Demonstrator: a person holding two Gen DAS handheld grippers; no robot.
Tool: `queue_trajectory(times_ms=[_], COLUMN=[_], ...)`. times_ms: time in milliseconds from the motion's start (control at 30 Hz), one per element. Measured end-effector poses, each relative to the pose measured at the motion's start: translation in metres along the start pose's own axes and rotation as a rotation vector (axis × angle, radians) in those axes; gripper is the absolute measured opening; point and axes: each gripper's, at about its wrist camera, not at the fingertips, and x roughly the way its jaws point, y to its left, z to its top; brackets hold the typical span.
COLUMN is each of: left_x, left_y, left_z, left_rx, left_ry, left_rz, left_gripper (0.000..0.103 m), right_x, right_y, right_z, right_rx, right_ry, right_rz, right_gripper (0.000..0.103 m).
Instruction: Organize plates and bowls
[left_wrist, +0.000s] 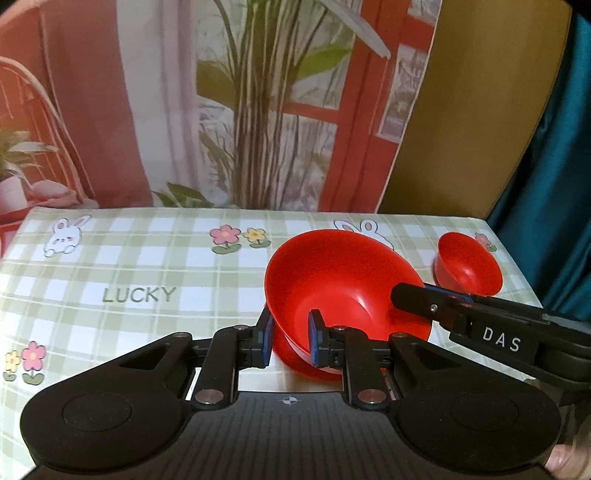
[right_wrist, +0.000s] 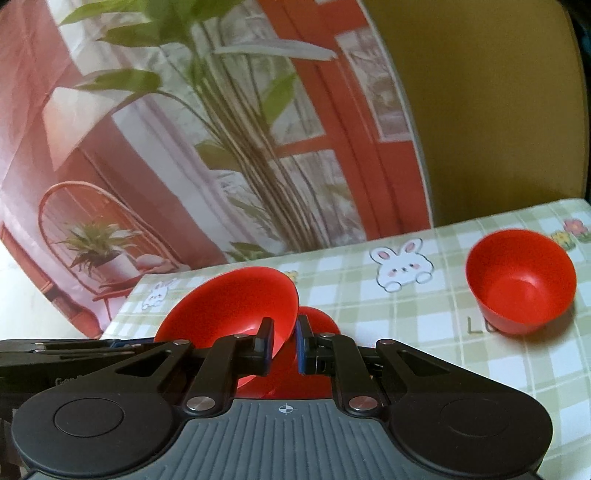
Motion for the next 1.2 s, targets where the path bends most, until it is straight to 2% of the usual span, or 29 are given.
queue_trajectory(times_ms=[467, 700, 867, 933, 967, 1200], left_x=[0.045, 0.056, 0.055, 0.054, 0.053, 0.034], left_y=[-0.003, -0.008, -0.010, -0.010, -0.011, -0.019], left_z=[0.002, 0.000, -0.002, -0.001, -0.001, 0.005], left_rx=[0.045, 0.080, 0.076, 0.071, 0.071, 0.065], left_ry=[0.054, 0.066, 0.073, 0.071, 0.065, 0.003], left_rz=[0.027, 0.041, 0.051, 0.062, 0.071, 0.086], left_gripper=[0.019, 0.019, 0.024, 0.035, 0.037, 0.038], right_x=[0.027, 0.029, 0.029, 0.027, 0.024, 0.002], right_y=[-0.011, -0.015, -0.017, -0.017, -0.019, -0.026], right_z=[-0.007, -0.010, -0.010, -0.011, -0.012, -0.009], right_rx=[-0.006, -0.007, -0.009, -0.002, 0.000, 0.001], right_ry=[0.029, 0.044, 0.052, 0.049, 0.043, -0.010], right_rz=[-0.045, -0.064, -0.072, -0.068, -0.066, -0.076], right_gripper=[0.012, 0.013, 0.014, 0.017, 0.017, 0.017])
